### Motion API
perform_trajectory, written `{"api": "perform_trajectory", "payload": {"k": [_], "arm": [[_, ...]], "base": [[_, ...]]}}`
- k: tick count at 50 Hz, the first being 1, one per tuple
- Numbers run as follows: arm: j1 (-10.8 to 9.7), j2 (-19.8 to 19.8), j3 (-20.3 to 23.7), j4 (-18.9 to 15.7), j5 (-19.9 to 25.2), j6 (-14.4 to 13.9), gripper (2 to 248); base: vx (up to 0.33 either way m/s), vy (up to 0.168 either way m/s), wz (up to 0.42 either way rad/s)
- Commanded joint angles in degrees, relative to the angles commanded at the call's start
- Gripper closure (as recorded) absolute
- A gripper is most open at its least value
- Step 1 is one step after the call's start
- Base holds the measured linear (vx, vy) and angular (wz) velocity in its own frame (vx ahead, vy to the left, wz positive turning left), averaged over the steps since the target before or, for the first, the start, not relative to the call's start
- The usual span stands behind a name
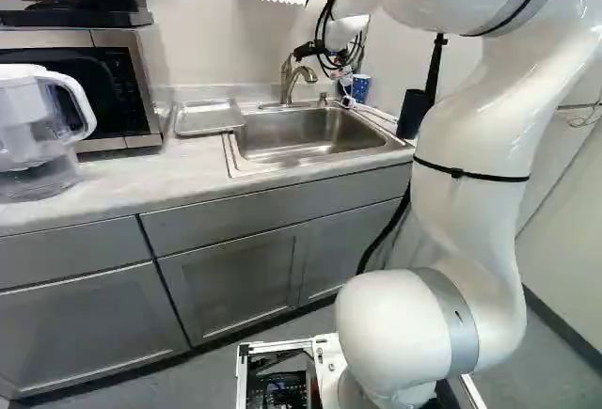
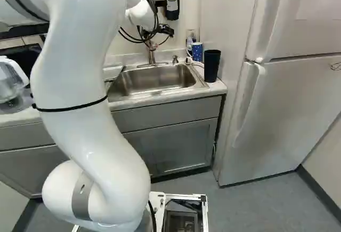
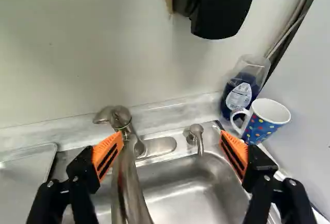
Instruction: Rinse the cup and place it in the tray
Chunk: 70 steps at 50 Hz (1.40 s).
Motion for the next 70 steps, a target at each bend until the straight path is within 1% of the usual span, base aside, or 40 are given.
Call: {"api": "perform_trajectory", "payload": {"k": [20, 27, 49, 70], "arm": [[1.02, -4.22, -4.91, 0.00, 0.05, 0.00, 3], [1.18, -5.01, -5.85, 0.00, 0.71, 0.00, 3], [1.21, -6.23, -7.30, 0.00, 4.11, 0.00, 3], [1.21, -6.27, -7.35, 0.00, 7.85, 0.00, 3]], "base": [[0.000, 0.000, 0.000], [0.000, 0.000, 0.000], [0.000, 0.000, 0.000], [0.000, 0.000, 0.000]]}}
